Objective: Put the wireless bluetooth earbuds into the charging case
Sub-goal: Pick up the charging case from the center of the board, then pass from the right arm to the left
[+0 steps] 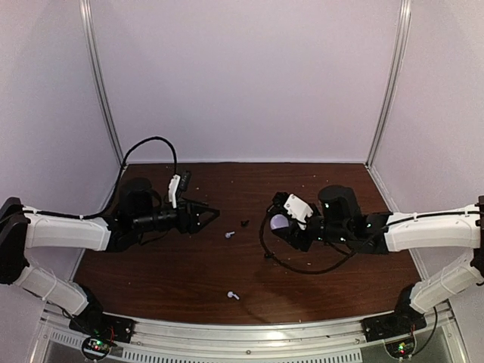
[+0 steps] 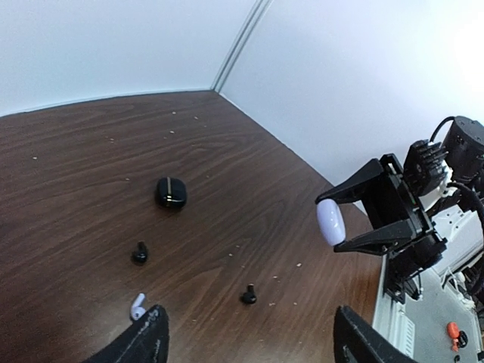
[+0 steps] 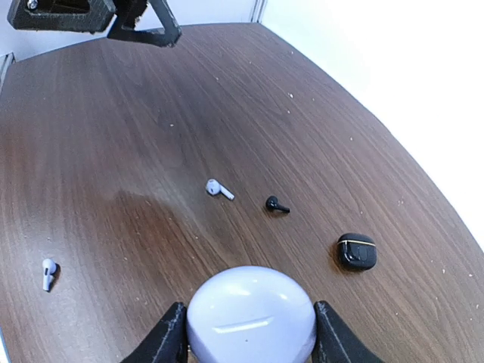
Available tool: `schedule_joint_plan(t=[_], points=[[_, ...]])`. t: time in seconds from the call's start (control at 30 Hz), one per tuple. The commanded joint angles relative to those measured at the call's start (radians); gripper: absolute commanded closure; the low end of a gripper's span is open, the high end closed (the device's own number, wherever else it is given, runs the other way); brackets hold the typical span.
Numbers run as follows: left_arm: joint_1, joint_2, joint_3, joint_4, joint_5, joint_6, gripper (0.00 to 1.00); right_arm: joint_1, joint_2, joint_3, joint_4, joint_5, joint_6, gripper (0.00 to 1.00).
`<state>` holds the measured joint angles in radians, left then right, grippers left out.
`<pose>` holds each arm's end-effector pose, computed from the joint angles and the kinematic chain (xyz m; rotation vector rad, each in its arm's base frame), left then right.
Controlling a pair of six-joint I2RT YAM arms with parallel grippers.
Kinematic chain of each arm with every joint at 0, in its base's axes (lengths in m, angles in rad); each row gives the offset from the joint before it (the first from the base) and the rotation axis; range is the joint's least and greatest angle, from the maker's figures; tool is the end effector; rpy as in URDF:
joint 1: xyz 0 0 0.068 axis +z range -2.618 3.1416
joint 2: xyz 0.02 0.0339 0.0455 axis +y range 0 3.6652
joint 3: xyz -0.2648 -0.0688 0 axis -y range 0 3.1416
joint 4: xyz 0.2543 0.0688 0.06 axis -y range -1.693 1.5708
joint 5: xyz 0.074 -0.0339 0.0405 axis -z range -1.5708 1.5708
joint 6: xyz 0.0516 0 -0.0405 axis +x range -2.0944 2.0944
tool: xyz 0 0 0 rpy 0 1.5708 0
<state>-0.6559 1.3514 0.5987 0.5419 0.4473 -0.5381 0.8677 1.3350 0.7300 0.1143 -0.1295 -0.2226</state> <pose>0.2296 -0.2048 0.2167 0.4629 1.8851 -1.2270 0.1965 0.2422 0.2167 -1.1578 1.7518 0.5278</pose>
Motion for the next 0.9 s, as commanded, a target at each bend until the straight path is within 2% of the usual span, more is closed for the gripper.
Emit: schedule_joint_plan(t=[0.0, 0.17, 0.37, 0.57, 0.87], points=[[-0.077, -0.007, 0.038, 0.106, -0.022, -0.03, 0.26, 0.109, -0.067, -0.035, 0.111, 0.19, -0.052, 0.59], [-0.151, 0.012, 0.061, 0.124, -0.044, -0.037, 0.31, 0.233, -0.088, -0.059, 0.163, 0.356, -0.122, 0.59], [-0.219, 0.048, 0.079, 0.149, -0.056, -0.022, 0.35, 0.307, -0.087, -0.063, 0.209, 0.461, -0.163, 0.59], [-0.265, 0.084, 0.095, 0.179, -0.056, 0.01, 0.39, 0.339, -0.07, -0.058, 0.226, 0.518, -0.167, 0.59], [-0.279, 0.142, 0.126, 0.227, -0.018, -0.024, 0.43, 0.372, -0.067, -0.068, 0.24, 0.527, -0.16, 0.59]])
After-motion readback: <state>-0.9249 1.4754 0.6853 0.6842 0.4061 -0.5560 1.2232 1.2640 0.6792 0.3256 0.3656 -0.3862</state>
